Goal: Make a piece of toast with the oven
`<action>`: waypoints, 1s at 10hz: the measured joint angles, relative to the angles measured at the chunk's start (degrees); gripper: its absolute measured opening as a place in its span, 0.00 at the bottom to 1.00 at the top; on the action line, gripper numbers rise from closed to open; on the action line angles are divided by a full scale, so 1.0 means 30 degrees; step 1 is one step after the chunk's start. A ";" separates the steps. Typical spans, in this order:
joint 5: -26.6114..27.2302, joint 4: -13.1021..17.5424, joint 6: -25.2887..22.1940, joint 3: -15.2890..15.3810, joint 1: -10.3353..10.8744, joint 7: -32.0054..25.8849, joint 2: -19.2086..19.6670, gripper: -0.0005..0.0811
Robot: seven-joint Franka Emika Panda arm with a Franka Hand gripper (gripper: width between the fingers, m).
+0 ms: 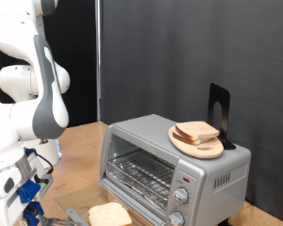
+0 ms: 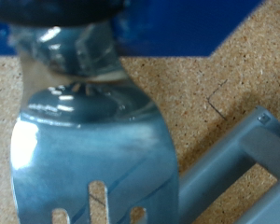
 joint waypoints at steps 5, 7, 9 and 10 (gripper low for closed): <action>-0.3023 -0.0252 -0.0066 -0.0387 0.0377 0.2195 -0.0363 0.49; -0.4387 -0.0408 0.0024 -0.0580 0.0624 0.3345 -0.0379 0.49; -0.4721 -0.0542 0.0188 -0.0550 0.0787 0.3785 -0.0428 0.49; -0.4727 -0.0634 0.0370 -0.0486 0.0848 0.3807 -0.0451 0.49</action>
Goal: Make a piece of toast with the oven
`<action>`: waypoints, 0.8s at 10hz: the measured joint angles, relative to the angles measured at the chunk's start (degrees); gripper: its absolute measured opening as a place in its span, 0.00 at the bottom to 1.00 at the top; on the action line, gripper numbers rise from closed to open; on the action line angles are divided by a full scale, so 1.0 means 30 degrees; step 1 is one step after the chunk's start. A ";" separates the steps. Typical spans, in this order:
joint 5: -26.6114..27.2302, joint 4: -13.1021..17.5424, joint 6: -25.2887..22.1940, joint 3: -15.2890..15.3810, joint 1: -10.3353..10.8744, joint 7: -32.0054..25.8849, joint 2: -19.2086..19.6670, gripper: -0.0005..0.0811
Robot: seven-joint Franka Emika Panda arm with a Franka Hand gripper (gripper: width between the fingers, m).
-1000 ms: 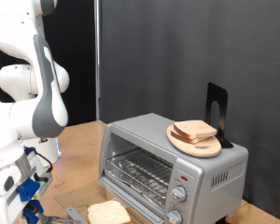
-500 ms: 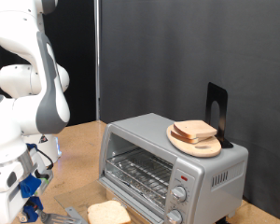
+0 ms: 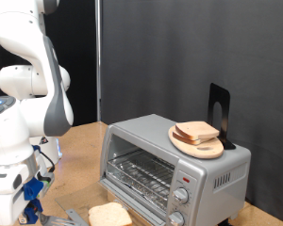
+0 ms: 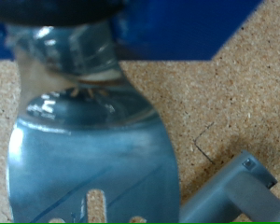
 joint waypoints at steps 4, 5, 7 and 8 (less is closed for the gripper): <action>0.0001 -0.0483 0.0779 0.0280 0.0208 0.0041 -0.0246 0.49; -0.0005 -0.0577 0.0929 0.0289 0.0309 0.0160 -0.0272 0.49; -0.0498 -0.0710 0.1085 0.0287 0.0545 0.1009 -0.0329 0.49; -0.0728 -0.0764 0.1151 0.0287 0.0662 0.1415 -0.0353 0.49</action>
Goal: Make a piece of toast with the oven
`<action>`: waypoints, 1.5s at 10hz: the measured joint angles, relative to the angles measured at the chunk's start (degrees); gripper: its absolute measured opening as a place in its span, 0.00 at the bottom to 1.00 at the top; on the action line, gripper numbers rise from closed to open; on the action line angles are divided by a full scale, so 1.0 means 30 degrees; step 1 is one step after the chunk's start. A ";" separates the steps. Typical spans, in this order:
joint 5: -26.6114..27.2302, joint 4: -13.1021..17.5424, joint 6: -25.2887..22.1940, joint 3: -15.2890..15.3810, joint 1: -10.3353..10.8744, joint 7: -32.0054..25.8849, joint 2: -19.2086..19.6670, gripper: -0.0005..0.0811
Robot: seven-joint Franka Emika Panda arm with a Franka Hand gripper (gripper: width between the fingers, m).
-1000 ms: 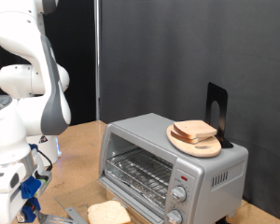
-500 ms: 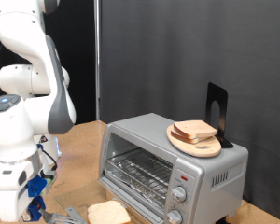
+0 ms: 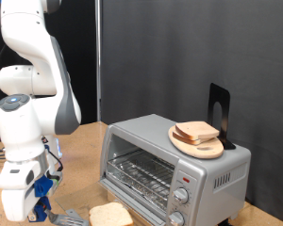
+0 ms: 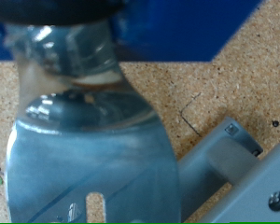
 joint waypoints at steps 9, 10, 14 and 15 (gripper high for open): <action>-0.2055 -0.0211 0.0038 -0.0040 0.0480 0.2532 -0.0016 0.49; -0.2433 -0.0229 -0.0004 -0.0190 0.0476 0.2525 -0.0016 0.49; -0.2842 -0.0188 -0.0179 -0.0620 0.0455 0.2547 -0.0058 0.49; -0.2813 -0.0130 -0.0197 -0.0562 0.0470 0.2581 -0.0077 0.49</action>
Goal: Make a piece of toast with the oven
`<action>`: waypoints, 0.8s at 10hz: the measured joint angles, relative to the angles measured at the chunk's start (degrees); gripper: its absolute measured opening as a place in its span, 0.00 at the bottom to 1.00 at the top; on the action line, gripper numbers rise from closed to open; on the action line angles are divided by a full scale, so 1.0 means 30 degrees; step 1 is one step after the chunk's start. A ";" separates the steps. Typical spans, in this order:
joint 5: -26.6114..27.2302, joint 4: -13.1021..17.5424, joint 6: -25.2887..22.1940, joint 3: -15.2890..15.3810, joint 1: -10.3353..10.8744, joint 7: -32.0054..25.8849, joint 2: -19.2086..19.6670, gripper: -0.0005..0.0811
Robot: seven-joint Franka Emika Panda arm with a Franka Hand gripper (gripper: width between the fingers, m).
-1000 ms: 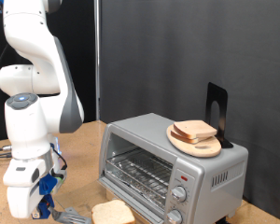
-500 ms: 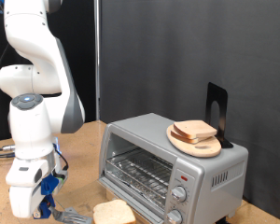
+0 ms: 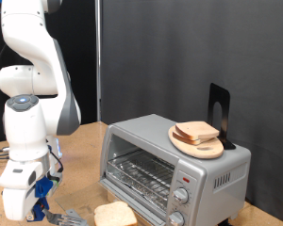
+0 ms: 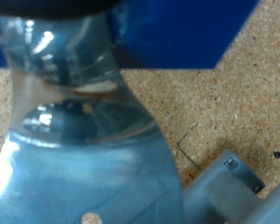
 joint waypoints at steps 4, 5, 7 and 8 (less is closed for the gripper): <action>-0.0002 0.0089 -0.0005 0.0348 0.0048 0.0553 -0.0207 0.49; -0.0002 0.0091 -0.0009 0.0421 0.0078 0.0586 -0.0358 0.49; -0.0103 0.0150 -0.0193 0.0556 0.0108 0.0609 -0.0739 0.49; -0.0456 0.0181 -0.0465 0.0535 0.0107 0.0617 -0.0975 0.49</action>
